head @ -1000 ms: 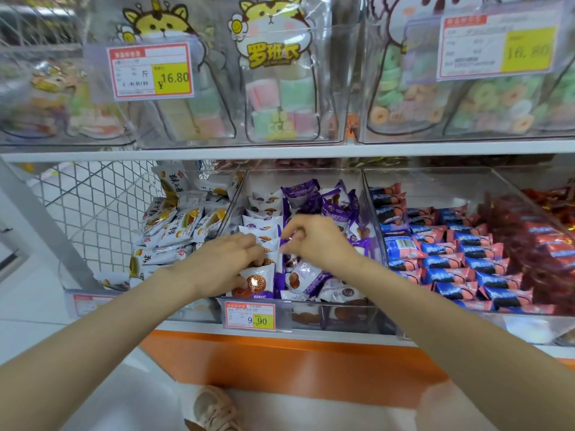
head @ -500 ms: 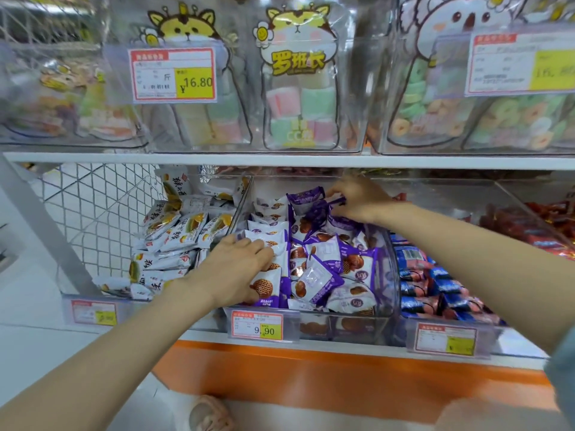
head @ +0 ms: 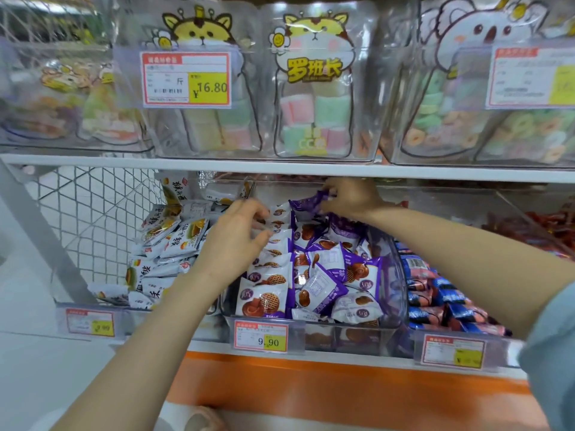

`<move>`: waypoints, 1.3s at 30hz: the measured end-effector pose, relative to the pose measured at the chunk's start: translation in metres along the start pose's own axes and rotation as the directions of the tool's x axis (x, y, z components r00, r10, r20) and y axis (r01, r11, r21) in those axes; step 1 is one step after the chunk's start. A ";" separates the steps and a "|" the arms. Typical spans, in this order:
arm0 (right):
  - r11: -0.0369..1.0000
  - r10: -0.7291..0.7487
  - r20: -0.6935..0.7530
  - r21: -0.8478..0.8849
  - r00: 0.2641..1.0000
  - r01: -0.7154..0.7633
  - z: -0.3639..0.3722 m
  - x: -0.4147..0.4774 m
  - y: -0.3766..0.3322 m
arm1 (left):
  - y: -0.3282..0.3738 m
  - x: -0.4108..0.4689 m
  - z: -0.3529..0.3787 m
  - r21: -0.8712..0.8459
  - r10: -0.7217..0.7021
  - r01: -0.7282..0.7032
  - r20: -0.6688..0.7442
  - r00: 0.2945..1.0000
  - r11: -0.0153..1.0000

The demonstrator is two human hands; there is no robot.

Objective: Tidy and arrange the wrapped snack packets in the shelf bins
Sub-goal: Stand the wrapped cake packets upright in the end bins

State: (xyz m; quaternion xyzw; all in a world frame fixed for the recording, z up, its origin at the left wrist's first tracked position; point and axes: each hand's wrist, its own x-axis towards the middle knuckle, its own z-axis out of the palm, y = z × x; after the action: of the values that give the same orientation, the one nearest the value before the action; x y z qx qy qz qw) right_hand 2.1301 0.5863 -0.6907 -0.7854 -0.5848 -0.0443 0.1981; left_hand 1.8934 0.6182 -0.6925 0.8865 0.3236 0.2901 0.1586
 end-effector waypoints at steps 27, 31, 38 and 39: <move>1.000 0.002 0.132 -0.012 0.991 -0.001 0.022 0.024 0.009 | -0.011 0.004 0.009 0.502 0.083 -0.022 -0.099 0.992 0.865; 0.964 -0.036 0.130 -0.258 0.991 0.069 0.044 0.029 0.004 | -0.008 0.001 0.019 0.472 0.156 -0.178 0.084 0.984 0.863; 0.985 -0.094 -0.125 -0.158 0.988 0.074 0.027 0.023 -0.006 | -0.016 -0.002 0.010 0.400 0.103 -0.174 0.192 0.976 0.900; 0.980 -0.132 -0.176 -0.171 0.975 0.102 0.024 0.023 -0.011 | -0.016 -0.002 0.010 0.407 0.115 -0.193 0.208 0.971 0.893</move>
State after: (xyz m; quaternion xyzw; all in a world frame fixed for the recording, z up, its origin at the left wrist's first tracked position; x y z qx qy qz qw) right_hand 2.1231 0.6183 -0.7030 -0.7553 -0.6035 -0.1766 0.1849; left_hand 1.8907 0.6280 -0.7090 0.9449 0.2920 0.1442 -0.0330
